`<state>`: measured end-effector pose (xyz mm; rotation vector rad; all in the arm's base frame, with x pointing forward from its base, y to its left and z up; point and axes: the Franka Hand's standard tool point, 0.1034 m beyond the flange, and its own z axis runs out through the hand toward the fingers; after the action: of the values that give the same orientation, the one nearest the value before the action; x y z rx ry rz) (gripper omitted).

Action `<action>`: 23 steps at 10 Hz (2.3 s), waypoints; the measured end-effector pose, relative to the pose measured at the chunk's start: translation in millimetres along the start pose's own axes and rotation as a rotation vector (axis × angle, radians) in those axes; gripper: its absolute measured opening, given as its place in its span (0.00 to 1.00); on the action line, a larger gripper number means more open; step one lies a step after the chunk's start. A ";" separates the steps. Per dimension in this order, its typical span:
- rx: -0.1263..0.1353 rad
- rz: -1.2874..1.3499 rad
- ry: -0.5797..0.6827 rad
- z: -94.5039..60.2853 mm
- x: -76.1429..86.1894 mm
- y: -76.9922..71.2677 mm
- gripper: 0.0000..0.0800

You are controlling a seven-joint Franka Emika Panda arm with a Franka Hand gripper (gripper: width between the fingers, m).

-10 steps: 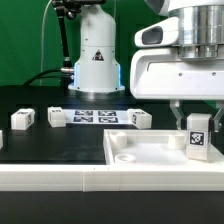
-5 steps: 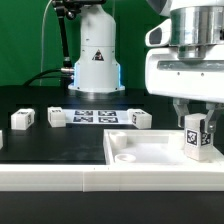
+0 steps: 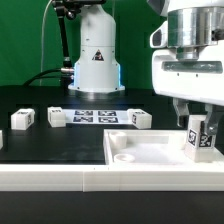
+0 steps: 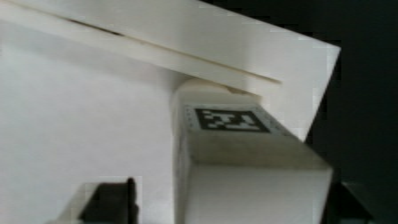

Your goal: Assemble one leg

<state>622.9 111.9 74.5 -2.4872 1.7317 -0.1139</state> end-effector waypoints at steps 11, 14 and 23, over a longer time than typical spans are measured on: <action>-0.060 -0.958 0.005 0.6 -9.8 -5.5 0.81; -0.079 -1.169 -0.003 0.3 -4.8 -9.3 0.81; -0.055 -1.017 -0.011 1.3 -1.4 -8.9 0.36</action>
Offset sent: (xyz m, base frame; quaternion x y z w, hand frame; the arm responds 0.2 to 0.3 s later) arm 0.0019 0.0049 0.0008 0.0194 -0.0319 -0.2773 0.9601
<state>630.9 116.3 74.4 -3.1025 0.3124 -0.1246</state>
